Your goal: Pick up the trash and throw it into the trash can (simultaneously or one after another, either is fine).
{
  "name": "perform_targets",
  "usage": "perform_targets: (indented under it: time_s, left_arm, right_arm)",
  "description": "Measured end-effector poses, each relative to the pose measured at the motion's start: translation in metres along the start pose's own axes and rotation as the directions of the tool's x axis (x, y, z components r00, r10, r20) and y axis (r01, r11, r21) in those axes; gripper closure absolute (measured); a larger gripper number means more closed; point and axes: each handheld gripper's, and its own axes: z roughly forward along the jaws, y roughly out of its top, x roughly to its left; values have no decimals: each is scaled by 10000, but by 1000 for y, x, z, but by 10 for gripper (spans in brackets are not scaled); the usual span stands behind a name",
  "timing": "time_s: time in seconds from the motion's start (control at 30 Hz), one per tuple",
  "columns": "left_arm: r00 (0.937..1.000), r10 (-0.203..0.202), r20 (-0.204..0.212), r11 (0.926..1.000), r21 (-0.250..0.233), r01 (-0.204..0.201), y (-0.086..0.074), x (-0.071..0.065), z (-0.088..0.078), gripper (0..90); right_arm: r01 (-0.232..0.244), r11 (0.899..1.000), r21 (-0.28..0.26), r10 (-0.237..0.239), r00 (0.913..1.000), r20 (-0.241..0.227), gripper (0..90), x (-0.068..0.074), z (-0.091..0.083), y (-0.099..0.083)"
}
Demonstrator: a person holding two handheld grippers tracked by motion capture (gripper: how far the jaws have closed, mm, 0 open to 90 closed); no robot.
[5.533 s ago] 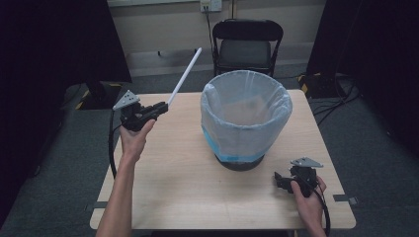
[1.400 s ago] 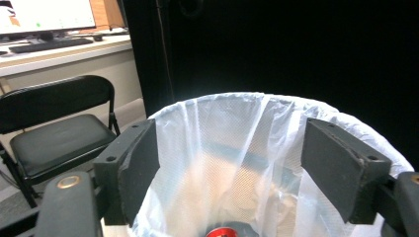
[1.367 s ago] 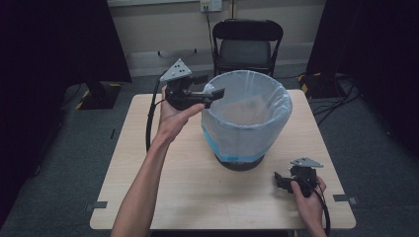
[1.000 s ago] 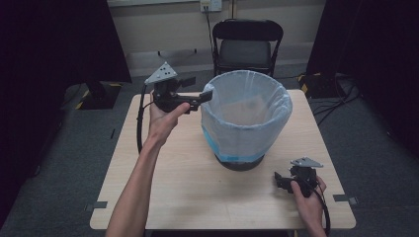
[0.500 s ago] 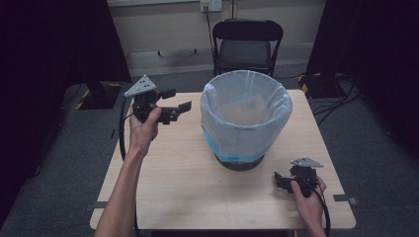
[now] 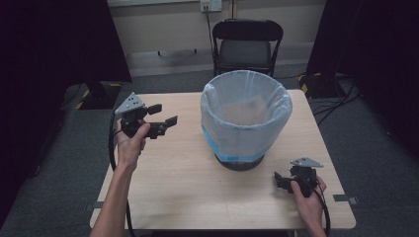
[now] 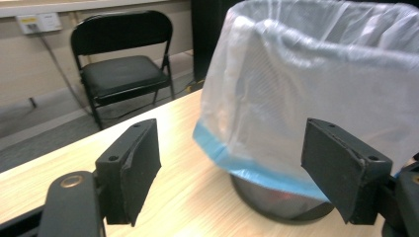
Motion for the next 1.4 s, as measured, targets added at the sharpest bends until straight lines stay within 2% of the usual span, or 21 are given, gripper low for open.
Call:
perform_targets:
  time_s: [0.17, 0.27, 0.37, 0.43, 0.53, 0.77, 0.8, 0.87, 0.97, 1.07, 1.17, 1.23, 1.4]
  left_arm:
    - [9997, -125, -189, 9997, 214, 129, -15, 0, -8, 206]
    - [9997, -185, -135, 9994, 288, 189, -25, 2, -13, 196]
    - [9999, 32, 138, 9997, 222, -35, -35, 4, -19, 185]
    - [10000, 20, 14, 9996, 266, -21, -41, 3, -23, 167]
    - [9996, 243, -168, 9982, 561, -234, -53, 2, -27, 170]
    - [9974, 164, -698, 9956, 933, -98, -79, 2, -34, 162]
    - [9972, 139, -737, 9955, 949, -68, -82, 2, -34, 162]
    - [9986, 21, -522, 9948, 1014, 32, -88, 3, -34, 162]
    - [9976, -88, -691, 9926, 1201, 171, -99, 3, -33, 161]
    - [9962, -116, -866, 9881, 1518, 247, -112, 3, -32, 161]
    - [9915, -486, -1210, 9807, 1825, 704, -126, 3, -31, 161]
    - [9893, -512, -1366, 9741, 2114, 796, -135, 3, -31, 161]
    - [9873, -693, -1431, 9628, 2496, 1037, -153, 5, -31, 161]
  right_arm:
    - [-2, 10000, 1, 2, 10000, -1, 129, 0, 0, 0]
    - [-1, 10000, 1, 1, 10000, 0, 129, 0, 0, 0]
    - [-1, 10000, 1, 1, 10000, 0, 129, 0, 0, 0]
    - [1, 10000, 0, -1, 10000, -1, 129, 0, 0, 0]
    - [-1, 10000, 2, 1, 10000, 0, 129, 0, 0, 0]
    - [0, 10000, 0, 0, 10000, 1, 129, 0, 0, 0]
    - [-1, 10000, 1, 1, 10000, 2, 129, 0, 0, 0]
    - [-1, 10000, 0, 1, 10000, 1, 129, 0, 0, 0]
    - [1, 10000, 0, -1, 10000, 0, 129, 0, 0, 0]
    - [0, 10000, -1, 0, 10000, 1, 129, 0, 0, 0]
    - [1, 10000, 0, -1, 10000, 1, 129, 0, 0, 0]
    - [0, 10000, 2, 0, 10000, 2, 129, 0, 0, 0]
    - [1, 10000, 1, -1, 10000, 1, 129, 0, 0, 0]
